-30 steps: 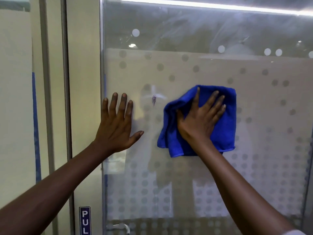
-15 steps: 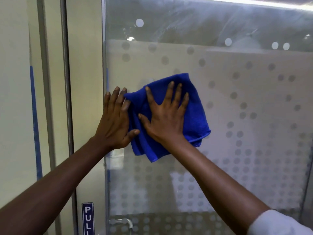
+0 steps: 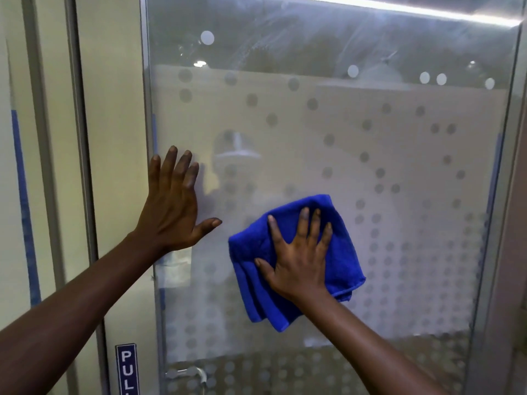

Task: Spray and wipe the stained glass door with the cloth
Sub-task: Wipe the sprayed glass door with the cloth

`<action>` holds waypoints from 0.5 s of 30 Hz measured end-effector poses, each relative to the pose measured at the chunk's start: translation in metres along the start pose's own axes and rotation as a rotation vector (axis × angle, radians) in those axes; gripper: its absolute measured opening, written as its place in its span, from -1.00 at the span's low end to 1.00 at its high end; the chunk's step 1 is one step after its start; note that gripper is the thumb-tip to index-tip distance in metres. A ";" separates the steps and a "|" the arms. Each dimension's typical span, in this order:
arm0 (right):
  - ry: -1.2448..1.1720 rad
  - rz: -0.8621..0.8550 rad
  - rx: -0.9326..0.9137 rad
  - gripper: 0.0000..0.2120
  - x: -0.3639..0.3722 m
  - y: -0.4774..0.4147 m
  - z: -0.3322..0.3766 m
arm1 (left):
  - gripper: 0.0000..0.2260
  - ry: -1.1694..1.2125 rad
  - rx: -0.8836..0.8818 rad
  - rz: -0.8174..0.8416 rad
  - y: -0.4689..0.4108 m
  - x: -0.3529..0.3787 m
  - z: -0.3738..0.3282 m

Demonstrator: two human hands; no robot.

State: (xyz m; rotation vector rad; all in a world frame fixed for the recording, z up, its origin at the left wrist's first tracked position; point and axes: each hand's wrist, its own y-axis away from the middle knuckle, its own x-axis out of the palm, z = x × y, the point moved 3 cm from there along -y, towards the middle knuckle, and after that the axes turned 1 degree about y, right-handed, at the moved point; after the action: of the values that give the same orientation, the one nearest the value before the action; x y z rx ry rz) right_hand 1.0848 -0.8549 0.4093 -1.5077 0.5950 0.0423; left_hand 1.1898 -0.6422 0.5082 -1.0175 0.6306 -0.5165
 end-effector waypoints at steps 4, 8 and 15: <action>0.024 0.019 0.104 -0.17 0.001 0.003 -0.030 | -0.14 -0.057 -0.017 0.030 -0.001 0.000 -0.002; 0.005 0.009 0.246 -0.16 -0.004 -0.011 -0.058 | -0.15 -0.090 0.001 0.039 -0.001 0.002 -0.002; -0.074 -0.080 0.434 -0.20 -0.033 -0.083 -0.066 | -0.17 -0.091 -0.002 0.019 -0.001 0.005 -0.005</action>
State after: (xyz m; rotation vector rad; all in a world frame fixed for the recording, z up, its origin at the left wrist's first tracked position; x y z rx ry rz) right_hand 1.0658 -0.9135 0.5016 -1.1017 0.4488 -0.0884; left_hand 1.1902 -0.6489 0.5062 -1.0304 0.5601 -0.4504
